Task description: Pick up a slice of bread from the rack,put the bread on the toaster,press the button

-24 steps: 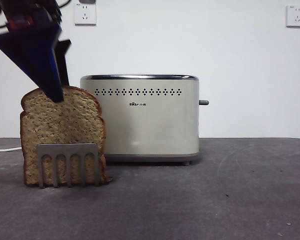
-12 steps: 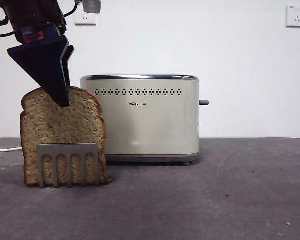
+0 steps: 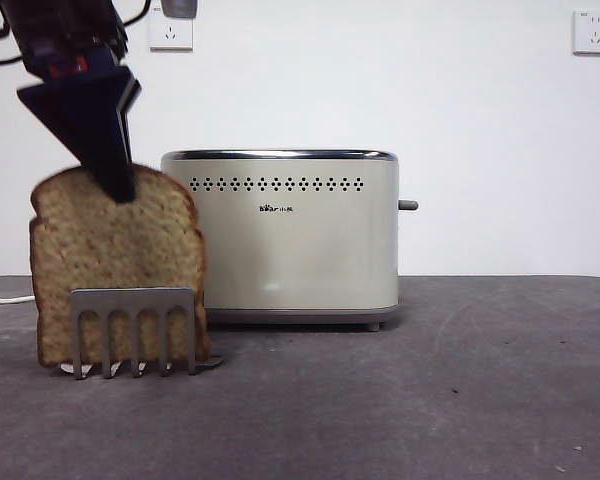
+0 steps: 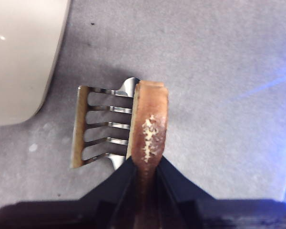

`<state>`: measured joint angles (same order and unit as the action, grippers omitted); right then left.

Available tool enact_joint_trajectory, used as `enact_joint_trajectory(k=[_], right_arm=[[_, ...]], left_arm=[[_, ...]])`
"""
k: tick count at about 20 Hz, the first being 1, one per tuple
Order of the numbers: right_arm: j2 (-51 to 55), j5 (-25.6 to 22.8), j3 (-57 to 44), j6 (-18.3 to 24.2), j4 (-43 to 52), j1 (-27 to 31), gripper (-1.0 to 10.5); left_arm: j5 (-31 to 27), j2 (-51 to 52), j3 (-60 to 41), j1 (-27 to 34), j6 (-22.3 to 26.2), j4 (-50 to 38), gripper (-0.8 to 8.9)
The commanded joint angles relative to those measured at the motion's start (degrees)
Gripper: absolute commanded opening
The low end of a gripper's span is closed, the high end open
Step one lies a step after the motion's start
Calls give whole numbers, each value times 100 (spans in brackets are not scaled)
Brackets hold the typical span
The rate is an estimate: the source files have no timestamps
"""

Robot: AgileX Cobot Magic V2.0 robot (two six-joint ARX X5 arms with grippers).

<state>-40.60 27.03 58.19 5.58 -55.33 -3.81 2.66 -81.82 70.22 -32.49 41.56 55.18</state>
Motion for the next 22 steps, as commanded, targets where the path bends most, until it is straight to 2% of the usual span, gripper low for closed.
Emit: enact_joint_trajectory(k=[1, 9, 11, 16, 22], right_arm=[[-2, 7, 13, 31, 15, -15, -12], [-96, 4, 13, 33, 15, -15, -12], [-146, 7, 13, 33, 15, -15, -12], [-317, 7, 13, 33, 15, -20, -12], [-428, 7, 13, 35, 15, -46, -12]], left_arm=[[28, 122, 348, -17, 55, 195, -8], [-15, 240, 2275, -225, 52, 1073, -9], [-258, 240, 2778, -304, 184, 931, -9], [-437, 109, 3477, -358, 660, 68, -10], [-715, -640, 3790, -352, 1204, -66, -11]])
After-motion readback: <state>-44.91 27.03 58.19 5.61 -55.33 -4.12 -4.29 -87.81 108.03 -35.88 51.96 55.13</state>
